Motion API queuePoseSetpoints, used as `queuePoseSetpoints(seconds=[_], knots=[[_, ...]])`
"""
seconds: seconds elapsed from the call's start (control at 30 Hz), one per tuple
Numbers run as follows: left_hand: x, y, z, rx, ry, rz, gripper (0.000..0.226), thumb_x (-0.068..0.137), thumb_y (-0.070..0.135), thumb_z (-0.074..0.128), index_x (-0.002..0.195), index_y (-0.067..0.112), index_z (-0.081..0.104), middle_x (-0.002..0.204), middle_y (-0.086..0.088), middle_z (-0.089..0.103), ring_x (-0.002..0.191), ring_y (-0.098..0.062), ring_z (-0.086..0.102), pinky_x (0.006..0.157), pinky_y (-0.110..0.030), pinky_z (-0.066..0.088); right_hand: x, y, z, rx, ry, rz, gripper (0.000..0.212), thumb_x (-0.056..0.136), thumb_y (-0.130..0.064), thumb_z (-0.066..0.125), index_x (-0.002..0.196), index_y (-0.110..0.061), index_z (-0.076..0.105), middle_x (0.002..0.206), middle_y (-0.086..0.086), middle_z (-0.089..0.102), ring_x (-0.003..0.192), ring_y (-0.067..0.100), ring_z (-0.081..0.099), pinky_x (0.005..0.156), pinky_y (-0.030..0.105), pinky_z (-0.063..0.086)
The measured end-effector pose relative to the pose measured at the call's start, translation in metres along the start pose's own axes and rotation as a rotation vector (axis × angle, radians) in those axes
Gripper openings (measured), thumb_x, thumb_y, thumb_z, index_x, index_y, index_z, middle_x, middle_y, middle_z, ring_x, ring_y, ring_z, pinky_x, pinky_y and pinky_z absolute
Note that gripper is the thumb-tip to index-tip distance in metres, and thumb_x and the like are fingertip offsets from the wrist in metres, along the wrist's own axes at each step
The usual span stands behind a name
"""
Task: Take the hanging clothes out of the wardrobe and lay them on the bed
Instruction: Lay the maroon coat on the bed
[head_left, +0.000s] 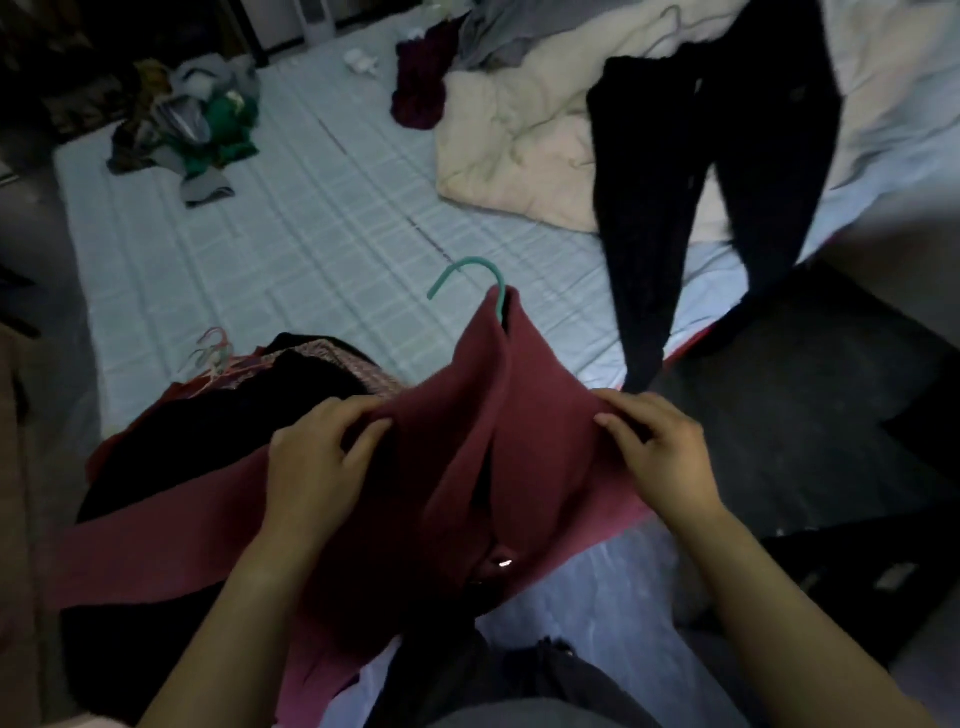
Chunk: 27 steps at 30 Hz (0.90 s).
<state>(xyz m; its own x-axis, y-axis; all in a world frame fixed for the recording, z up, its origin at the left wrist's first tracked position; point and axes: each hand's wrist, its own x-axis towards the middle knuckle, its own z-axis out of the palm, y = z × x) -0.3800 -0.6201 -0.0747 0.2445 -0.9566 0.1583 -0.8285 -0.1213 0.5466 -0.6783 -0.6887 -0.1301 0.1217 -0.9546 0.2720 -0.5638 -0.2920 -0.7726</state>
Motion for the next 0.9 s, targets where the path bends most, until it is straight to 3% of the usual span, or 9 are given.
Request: queuePoseSetpoints(seconds=[0.1,0.23,0.33,0.43,0.63,0.73,0.8,0.9], knots=[[0.017,0.061,0.024,-0.102,0.005,0.014,0.019,0.086,0.027,0.065,0.103,0.019,0.070,0.101,0.005,0.069,0.095,-0.013,0.061,0.084,-0.026,0.043,0.024,0.021,-0.059,-0.070,0.105,-0.010,0.025,0.082,-0.011,0.070,0.106,-0.016,0.072,0.090,-0.004,0.067,0.084,0.005,0.059,0.082,0.015,0.045],[0.044,0.120,0.054,-0.206,0.002,0.040,0.018,0.086,0.035,0.064,0.100,0.024,0.069,0.097,0.009,0.070,0.086,-0.011,0.063,0.079,-0.031,0.049,0.069,0.045,-0.119,-0.151,0.175,-0.063,0.025,0.082,-0.012,0.069,0.107,-0.015,0.071,0.093,-0.004,0.066,0.085,0.011,0.060,0.083,0.020,0.045],[0.075,0.150,0.078,-0.299,-0.025,0.028,0.020,0.087,0.044,0.059,0.097,0.030,0.068,0.093,0.014,0.069,0.081,-0.004,0.062,0.076,-0.031,0.050,0.113,0.060,-0.151,-0.233,0.200,-0.100,0.029,0.085,-0.029,0.060,0.107,-0.013,0.071,0.090,0.004,0.067,0.082,0.010,0.057,0.082,0.010,0.040],[0.115,0.167,0.099,-0.400,-0.032,0.001,0.017,0.087,0.043,0.059,0.094,0.031,0.068,0.086,0.015,0.069,0.075,-0.005,0.063,0.072,-0.034,0.052,0.162,0.068,-0.168,-0.288,0.213,-0.150,0.033,0.086,-0.032,0.054,0.107,-0.013,0.071,0.087,0.007,0.066,0.079,0.004,0.050,0.082,0.002,0.032],[0.208,0.180,0.126,-0.480,-0.080,-0.058,0.013,0.085,0.046,0.059,0.089,0.035,0.066,0.077,0.016,0.067,0.066,-0.009,0.062,0.065,-0.034,0.051,0.265,0.085,-0.174,-0.342,0.178,-0.187,0.032,0.085,-0.033,0.055,0.107,-0.017,0.071,0.085,0.006,0.065,0.079,0.010,0.053,0.081,0.006,0.035],[0.254,0.170,0.127,-0.499,-0.059,-0.087,0.009,0.086,0.040,0.061,0.088,0.033,0.066,0.077,0.014,0.067,0.068,-0.009,0.062,0.066,-0.032,0.050,0.313,0.091,-0.155,-0.306,0.121,-0.193,0.024,0.085,-0.023,0.065,0.108,-0.017,0.071,0.085,0.003,0.063,0.078,0.011,0.054,0.078,0.009,0.038],[0.279,0.151,0.123,-0.500,-0.031,-0.122,0.005,0.086,0.035,0.063,0.087,0.034,0.067,0.080,0.016,0.068,0.073,-0.001,0.061,0.067,-0.024,0.048,0.341,0.092,-0.130,-0.269,0.069,-0.219,0.024,0.084,-0.015,0.068,0.108,-0.018,0.071,0.084,-0.002,0.061,0.077,0.009,0.055,0.077,0.011,0.039],[0.306,0.117,0.114,-0.463,0.010,-0.218,0.005,0.086,0.034,0.063,0.083,0.037,0.066,0.077,0.021,0.066,0.073,0.005,0.060,0.060,-0.010,0.039,0.388,0.095,-0.078,-0.192,-0.061,-0.248,0.023,0.084,-0.019,0.068,0.107,-0.021,0.071,0.084,-0.002,0.062,0.076,0.013,0.058,0.074,0.022,0.044]])
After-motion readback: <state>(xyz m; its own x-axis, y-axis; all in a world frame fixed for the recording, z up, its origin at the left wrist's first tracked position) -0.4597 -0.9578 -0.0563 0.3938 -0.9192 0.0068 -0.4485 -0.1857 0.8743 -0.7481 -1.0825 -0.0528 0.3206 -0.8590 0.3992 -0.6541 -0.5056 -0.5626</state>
